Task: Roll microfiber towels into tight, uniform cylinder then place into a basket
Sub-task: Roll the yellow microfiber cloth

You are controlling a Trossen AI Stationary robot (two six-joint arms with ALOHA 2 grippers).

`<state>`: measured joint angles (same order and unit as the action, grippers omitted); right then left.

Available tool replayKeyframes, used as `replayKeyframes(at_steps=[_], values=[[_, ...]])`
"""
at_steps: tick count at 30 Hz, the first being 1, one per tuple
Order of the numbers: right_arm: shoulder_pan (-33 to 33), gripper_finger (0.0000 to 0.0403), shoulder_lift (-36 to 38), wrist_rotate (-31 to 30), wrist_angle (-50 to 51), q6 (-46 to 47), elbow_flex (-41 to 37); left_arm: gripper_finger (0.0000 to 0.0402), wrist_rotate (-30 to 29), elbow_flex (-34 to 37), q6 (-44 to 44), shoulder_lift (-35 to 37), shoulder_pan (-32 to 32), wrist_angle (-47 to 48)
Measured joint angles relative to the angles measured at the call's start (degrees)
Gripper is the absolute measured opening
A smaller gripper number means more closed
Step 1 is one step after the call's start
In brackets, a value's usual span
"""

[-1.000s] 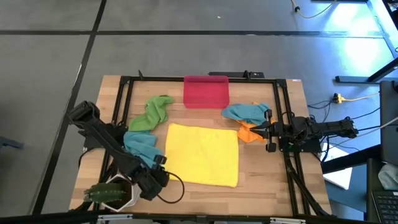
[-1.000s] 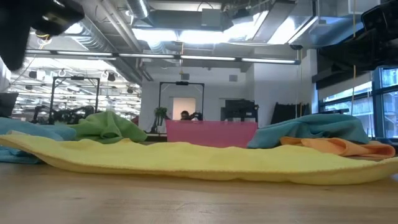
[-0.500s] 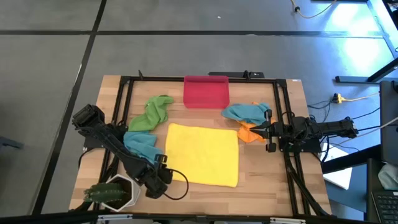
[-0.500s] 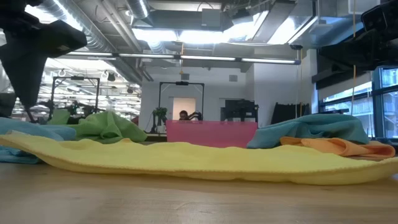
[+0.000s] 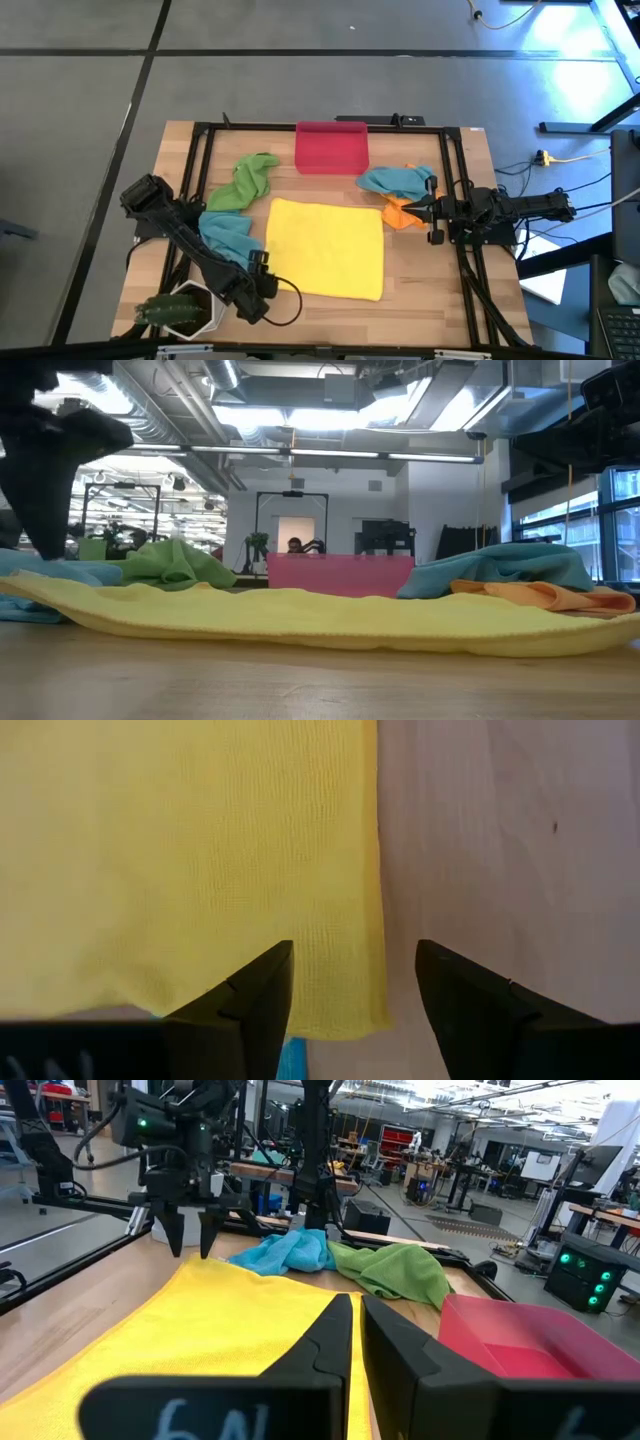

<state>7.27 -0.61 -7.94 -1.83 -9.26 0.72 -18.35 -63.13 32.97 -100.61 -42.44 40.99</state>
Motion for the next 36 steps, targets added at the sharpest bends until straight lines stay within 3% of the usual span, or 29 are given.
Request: replayKeyframes(at_steps=[11,17,22,29,36], values=[[0.00,0.0029,-0.01,0.01,-0.07,0.70,0.01,0.0200,0.58,0.00,0.90,-0.37,-0.10,2.41],[0.07,0.0029,0.01,3.28,-8.02,13.02,0.03,0.0200,0.72,0.10,2.51,-0.45,-0.53,2.04],[0.07,0.0029,0.01,6.46,-10.81,12.00,0.07,0.0200,0.86,0.99,2.69,-1.85,-0.87,1.98],[0.07,0.0029,-0.01,6.50,-10.05,12.00,0.07,0.0197,0.08,2.39,3.97,-2.98,-1.03,2.50],[0.07,0.0029,-0.01,6.50,-10.45,12.00,0.05,0.0133,-2.13,2.45,3.68,-2.98,-1.59,2.52]])
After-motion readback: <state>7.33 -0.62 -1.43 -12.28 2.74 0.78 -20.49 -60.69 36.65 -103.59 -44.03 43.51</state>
